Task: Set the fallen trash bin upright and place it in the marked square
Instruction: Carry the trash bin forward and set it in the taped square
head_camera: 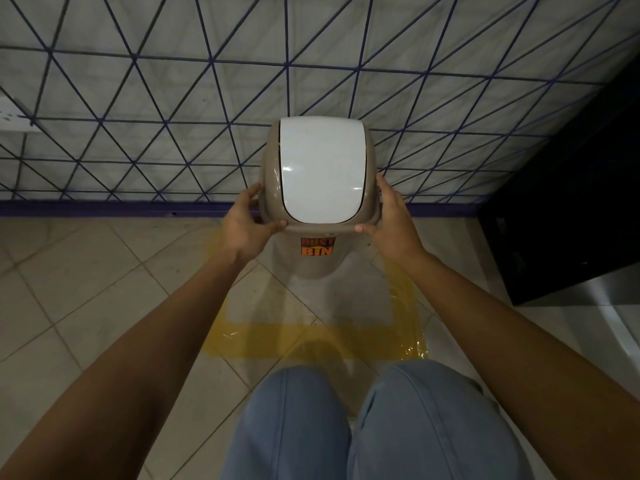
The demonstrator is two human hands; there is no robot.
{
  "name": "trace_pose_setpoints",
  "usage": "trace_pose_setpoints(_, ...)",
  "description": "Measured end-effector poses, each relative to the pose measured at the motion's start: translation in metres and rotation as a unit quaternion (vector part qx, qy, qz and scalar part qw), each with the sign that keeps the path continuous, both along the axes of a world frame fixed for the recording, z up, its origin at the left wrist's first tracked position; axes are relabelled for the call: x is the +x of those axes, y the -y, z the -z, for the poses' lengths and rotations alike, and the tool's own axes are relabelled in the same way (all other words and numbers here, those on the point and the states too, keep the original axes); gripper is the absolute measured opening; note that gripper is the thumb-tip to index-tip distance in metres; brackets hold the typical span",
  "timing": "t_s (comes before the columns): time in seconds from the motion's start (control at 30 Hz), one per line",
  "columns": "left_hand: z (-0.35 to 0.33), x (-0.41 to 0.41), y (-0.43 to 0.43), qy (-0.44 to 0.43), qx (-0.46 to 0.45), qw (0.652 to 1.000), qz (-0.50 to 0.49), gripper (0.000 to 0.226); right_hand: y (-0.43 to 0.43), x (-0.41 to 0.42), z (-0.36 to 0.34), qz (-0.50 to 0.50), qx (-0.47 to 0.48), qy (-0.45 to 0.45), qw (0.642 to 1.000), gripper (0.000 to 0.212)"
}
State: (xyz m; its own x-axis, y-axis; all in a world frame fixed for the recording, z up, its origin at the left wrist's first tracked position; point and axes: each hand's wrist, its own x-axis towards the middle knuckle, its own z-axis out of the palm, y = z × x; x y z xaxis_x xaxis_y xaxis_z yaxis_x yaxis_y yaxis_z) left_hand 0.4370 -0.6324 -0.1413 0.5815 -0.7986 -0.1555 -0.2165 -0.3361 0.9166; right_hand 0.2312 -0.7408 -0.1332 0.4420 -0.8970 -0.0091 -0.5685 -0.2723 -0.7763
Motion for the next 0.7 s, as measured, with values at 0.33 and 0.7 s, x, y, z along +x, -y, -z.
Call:
trace_pose_setpoints(0.33,0.0002,0.0035,-0.0022,-0.002,0.003,1.000,0.000,0.081,-0.0015,0.0018,0.0009,-0.004,-0.001,0.002,1.000,0.098)
trace_pose_setpoints(0.7,0.0067,0.0068,-0.0044,0.111,0.005,0.994,0.009,0.088,-0.0054,0.0036,-0.0026,-0.013,-0.024,-0.011,1.000,0.101)
